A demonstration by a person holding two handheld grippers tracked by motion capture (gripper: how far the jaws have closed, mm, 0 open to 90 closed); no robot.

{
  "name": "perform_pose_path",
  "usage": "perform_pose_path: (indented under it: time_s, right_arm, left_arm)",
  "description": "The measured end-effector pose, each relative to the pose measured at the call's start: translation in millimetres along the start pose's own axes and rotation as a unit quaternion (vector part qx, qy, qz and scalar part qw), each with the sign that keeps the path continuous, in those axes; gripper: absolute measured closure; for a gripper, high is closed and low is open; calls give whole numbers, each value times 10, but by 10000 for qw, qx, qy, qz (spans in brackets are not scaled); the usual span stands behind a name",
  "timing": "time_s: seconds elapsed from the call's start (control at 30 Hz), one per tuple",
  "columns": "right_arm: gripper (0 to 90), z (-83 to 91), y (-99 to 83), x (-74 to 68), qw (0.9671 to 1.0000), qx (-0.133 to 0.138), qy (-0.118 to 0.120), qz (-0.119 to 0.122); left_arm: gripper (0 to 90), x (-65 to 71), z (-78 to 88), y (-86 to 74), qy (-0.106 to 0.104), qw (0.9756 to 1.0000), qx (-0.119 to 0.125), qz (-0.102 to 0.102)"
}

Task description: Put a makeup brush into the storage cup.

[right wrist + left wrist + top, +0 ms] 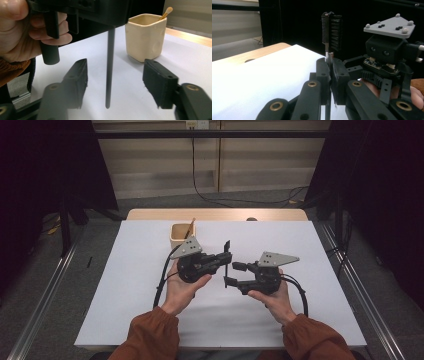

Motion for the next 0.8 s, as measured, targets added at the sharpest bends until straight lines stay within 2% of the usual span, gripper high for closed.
perform_pose_path:
  time_s: [0.07,0.17,0.27,0.33,0.47,0.53,0.67,0.73,0.8]
  right_arm:
    - [239,3,6,15,10000,38,-28,-80]
    - [191,19,17,35,9998,116,-25,-175]
    - [102,27,16,51,9998,93,-64,-183]
    - [67,32,9,51,9998,68,15,-174]
    - [63,31,4,59,9998,15,-84,-186]
    - [61,29,0,80,9995,-27,-219,-238]
    - [40,32,-6,106,9989,-68,-432,-171]
    - [39,44,1,117,9983,9,-572,-140]
    - [41,65,0,129,9969,195,-761,-95]
  left_arm:
    - [856,-11,14,10,6,10000,4,1]
    - [856,-31,30,17,36,10000,24,21]
    - [856,-47,45,22,59,10000,30,33]
    - [856,-54,52,27,76,10000,36,38]
    - [856,-76,78,47,110,9999,57,21]
    - [856,-92,104,67,142,9999,90,33]
    - [856,-126,151,91,197,9997,121,21]
    - [856,-141,171,98,227,9997,127,36]
    - [856,-152,188,104,247,9996,141,37]
Point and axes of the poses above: each handheld gripper's, and its own axes: z roughly backward along the jaws, y roughly out of its top, x roughly to its right, the point moved 4 cm from there along -z, roughly forward along the jaws, and after that the axes turned 2 degrees about -x, right-handed, at the moved point
